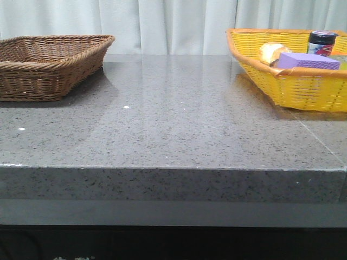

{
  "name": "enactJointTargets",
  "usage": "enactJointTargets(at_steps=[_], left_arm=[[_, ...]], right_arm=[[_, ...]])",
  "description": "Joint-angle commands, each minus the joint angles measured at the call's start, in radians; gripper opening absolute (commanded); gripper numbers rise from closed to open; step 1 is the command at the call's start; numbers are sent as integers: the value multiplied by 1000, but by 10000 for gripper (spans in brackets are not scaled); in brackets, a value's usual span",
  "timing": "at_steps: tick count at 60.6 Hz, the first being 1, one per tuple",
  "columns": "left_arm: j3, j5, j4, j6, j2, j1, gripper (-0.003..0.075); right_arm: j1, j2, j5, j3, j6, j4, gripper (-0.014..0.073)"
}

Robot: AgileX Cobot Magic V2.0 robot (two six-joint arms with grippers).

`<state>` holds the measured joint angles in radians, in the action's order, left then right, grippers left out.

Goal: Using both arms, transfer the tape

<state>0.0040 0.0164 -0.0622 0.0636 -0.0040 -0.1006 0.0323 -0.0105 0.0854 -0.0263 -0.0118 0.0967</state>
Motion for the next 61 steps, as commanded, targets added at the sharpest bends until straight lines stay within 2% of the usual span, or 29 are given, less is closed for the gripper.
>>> enactJointTargets(at_steps=[1, 38, 48, 53, 61], left_arm=[[8, -82, -10, -3, -18, 3, -20], [8, -82, -10, -3, -18, 3, -20], [6, -153, -10, -3, -18, 3, -20], [-17, -176, -10, -6, -18, 3, -20], [-102, -111, -32, -6, -15, 3, -20]], right_arm=[[8, -22, -91, 6, 1, 0, -68], [8, -22, -95, 6, 1, 0, -68], [8, -22, -85, 7, 1, 3, -68], [8, -22, -79, 25, 1, 6, -68], [8, -22, -26, 105, 1, 6, -68]])
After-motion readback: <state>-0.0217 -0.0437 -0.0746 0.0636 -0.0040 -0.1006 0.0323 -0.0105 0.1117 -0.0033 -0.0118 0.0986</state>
